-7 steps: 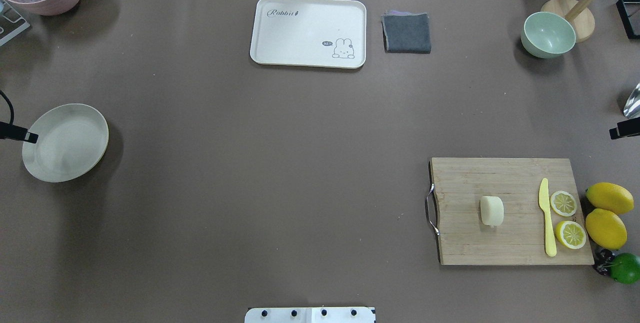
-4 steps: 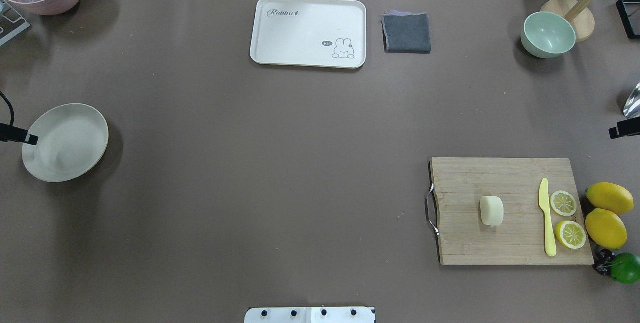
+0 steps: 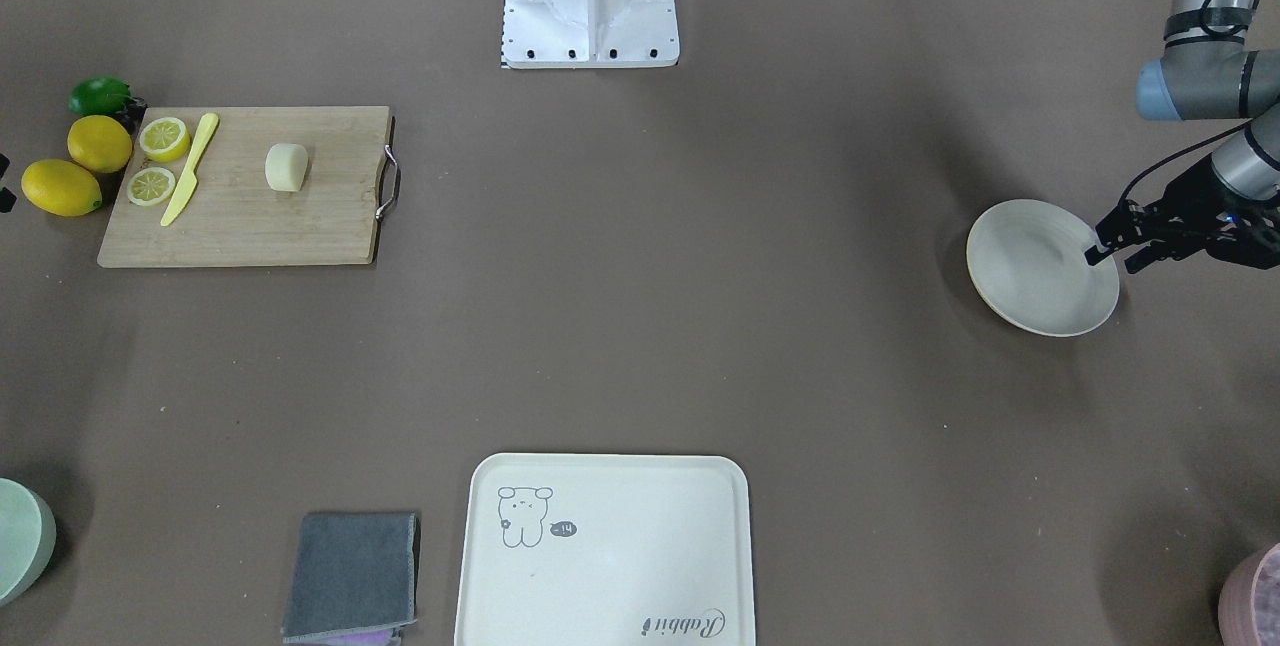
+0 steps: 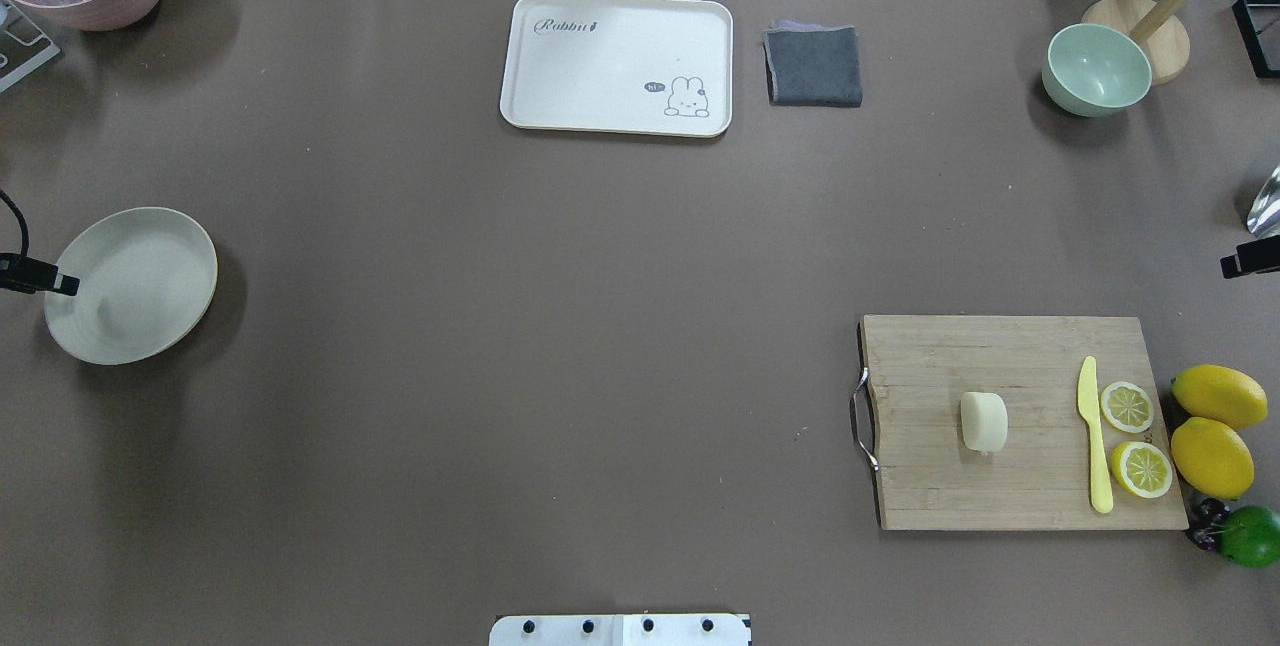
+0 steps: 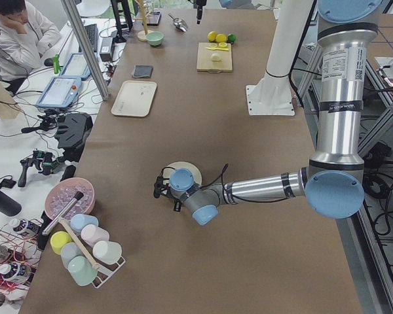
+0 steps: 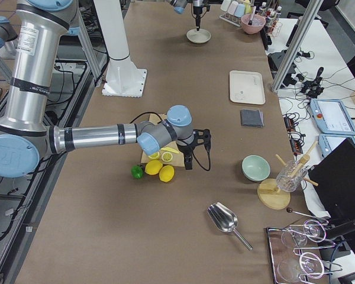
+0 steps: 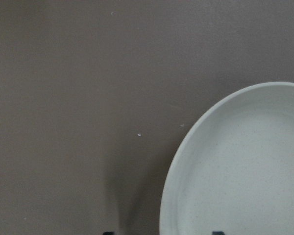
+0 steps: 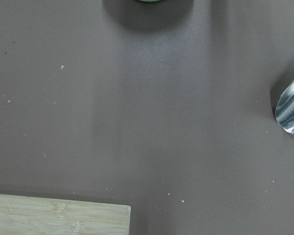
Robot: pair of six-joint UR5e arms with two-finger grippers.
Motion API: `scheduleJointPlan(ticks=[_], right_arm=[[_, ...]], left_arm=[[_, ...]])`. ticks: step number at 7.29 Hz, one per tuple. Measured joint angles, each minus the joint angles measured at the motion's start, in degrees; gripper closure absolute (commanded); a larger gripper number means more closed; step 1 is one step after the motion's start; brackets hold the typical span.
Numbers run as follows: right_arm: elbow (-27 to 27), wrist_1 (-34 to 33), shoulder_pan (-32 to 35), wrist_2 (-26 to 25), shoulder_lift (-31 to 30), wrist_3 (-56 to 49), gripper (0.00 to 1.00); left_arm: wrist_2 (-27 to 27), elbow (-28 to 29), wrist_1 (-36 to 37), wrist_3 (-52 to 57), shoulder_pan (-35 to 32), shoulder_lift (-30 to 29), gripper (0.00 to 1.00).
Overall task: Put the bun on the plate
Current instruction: 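Reach the left gripper to the white plate rim and grip it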
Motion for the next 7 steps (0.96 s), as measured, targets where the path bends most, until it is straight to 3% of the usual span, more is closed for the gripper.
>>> scheduleJointPlan(ticks=[1,4,7], right_arm=[[0.0,0.0,0.0,0.0,0.0,0.0,0.00],[0.0,0.0,0.1,0.0,-0.2,0.0,0.00],[0.0,0.0,0.1,0.0,-0.3,0.0,0.00]], left_arm=[[0.0,0.1,-0.2,-0.7,0.1,-0.1,1.00],[-2.1,-0.4,-1.2,-3.4,0.1,-0.3,1.00],[-4.3,-3.4,-5.3,-18.3,0.2,-3.9,1.00]])
